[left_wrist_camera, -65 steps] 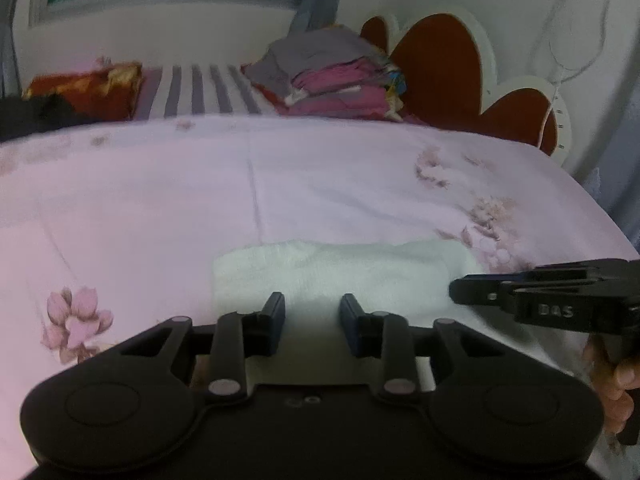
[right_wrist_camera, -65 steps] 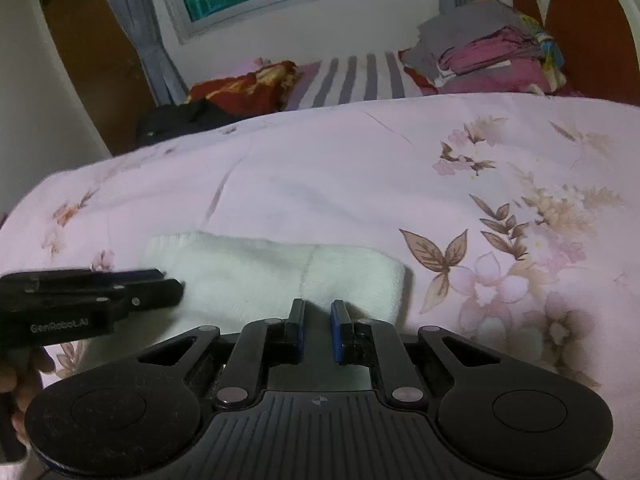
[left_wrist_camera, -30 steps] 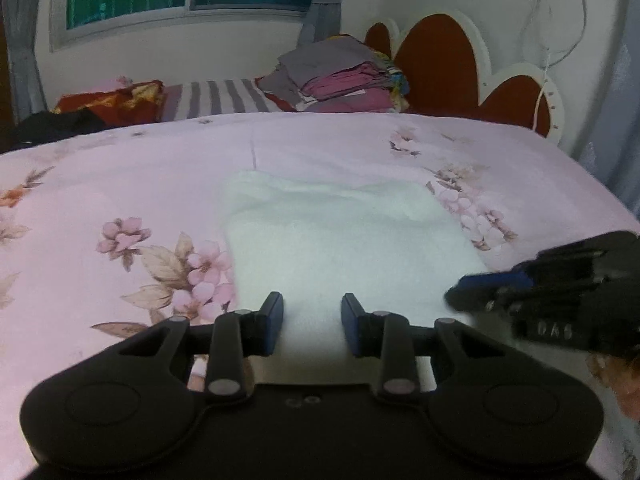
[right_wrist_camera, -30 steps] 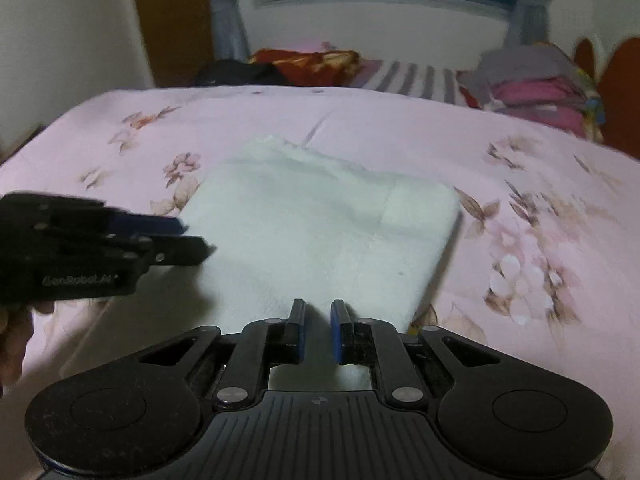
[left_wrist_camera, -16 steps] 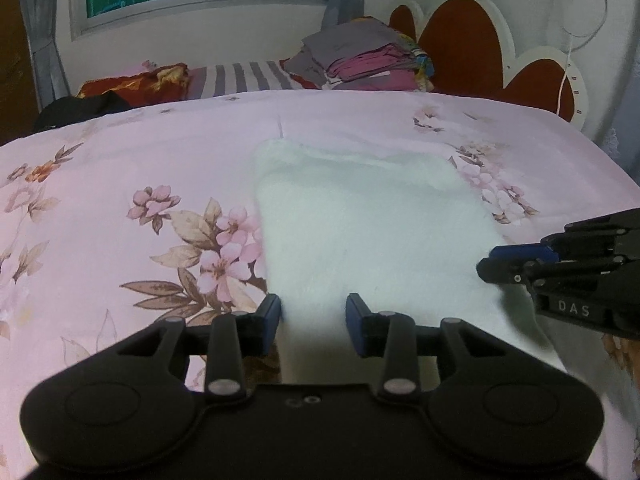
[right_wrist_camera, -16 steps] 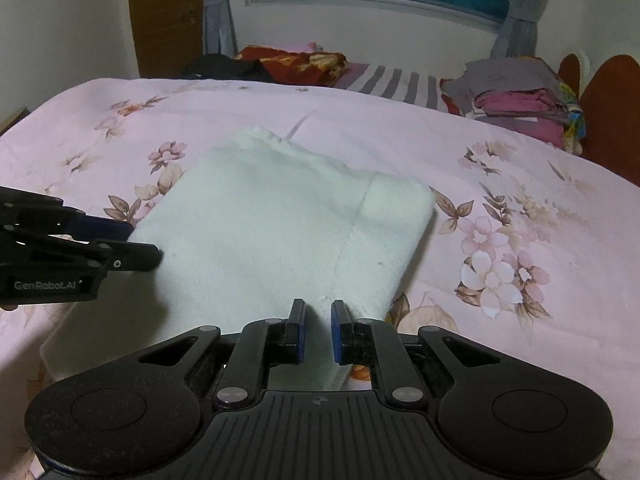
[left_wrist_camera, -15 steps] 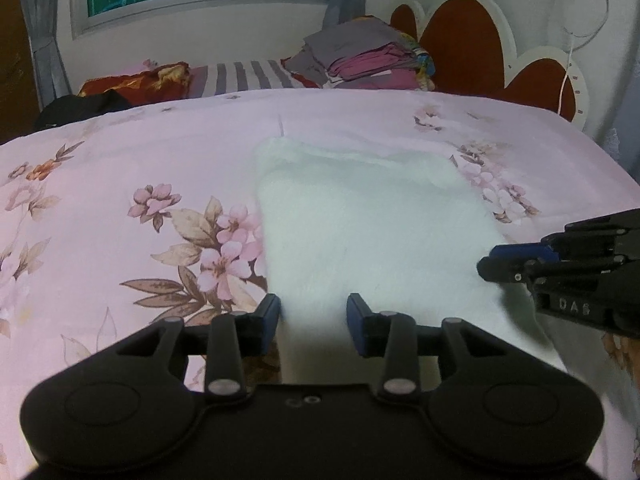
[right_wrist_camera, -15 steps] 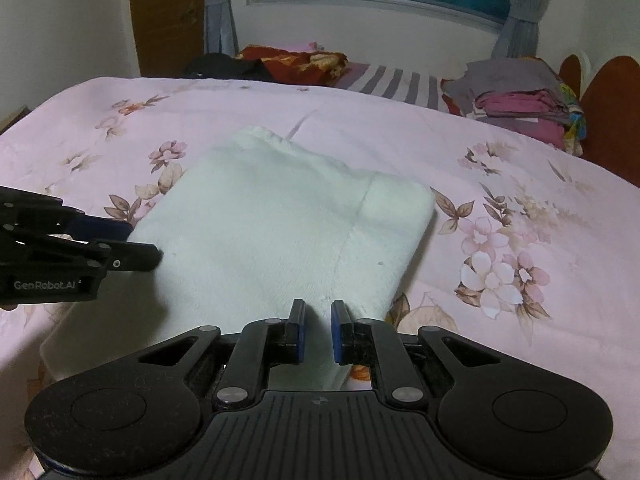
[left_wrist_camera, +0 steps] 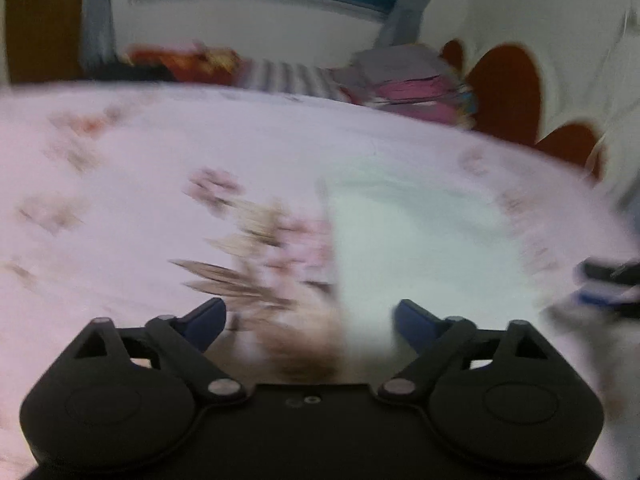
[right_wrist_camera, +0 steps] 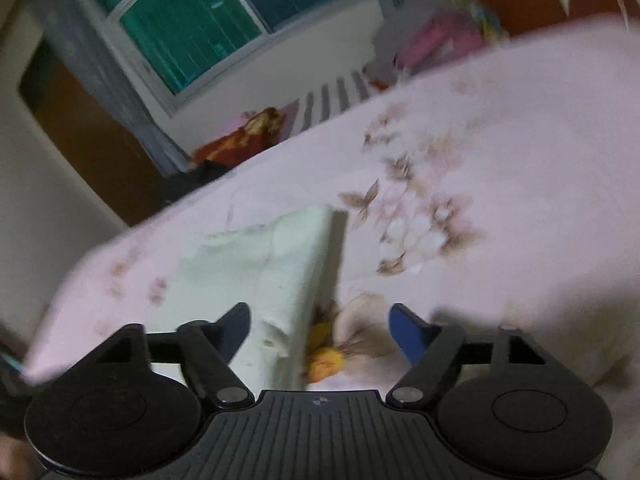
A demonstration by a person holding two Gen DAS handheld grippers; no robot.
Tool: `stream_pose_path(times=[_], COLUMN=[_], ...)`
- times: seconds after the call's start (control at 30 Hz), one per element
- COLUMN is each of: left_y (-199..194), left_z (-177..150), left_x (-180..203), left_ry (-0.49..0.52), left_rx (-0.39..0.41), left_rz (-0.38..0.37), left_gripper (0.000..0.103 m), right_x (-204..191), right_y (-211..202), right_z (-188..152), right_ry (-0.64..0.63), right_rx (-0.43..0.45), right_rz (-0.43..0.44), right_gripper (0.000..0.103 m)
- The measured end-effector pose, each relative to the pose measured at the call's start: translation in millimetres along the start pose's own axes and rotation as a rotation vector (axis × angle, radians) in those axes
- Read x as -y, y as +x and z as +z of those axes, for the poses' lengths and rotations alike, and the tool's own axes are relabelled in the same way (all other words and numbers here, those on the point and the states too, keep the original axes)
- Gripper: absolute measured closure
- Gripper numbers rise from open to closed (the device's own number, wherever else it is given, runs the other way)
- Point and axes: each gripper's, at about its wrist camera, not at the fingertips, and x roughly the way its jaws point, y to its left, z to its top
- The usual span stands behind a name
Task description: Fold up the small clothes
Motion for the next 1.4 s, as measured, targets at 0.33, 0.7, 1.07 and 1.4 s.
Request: stream_pose_path(times=[0.33, 0.7, 1.07, 1.4], left_y=[34, 55, 57, 15], left_z=[2, 14, 32, 37], left_x=[-19, -15, 33, 46], left_ry=[-0.251, -0.260, -0.027, 0.202], left_rx=[-0.079, -0.110, -0.104, -0.041], left_rz=[-0.153, -0.209, -0.061, -0.019], left_gripper=[0.026, 0.047, 0.065, 0.068], right_x=[27, 24, -12, -69], right_y=[49, 76, 87, 57], right_z=[4, 13, 10, -1], right_ry=[0.195, 0.139, -0.021, -0.172], right_rx=[-0.179, -0.254, -0.231, -0.146], right_rz=[0.210, 0.223, 0.109, 0.007], right_gripper=[0.035, 0.049, 0.070, 0.073])
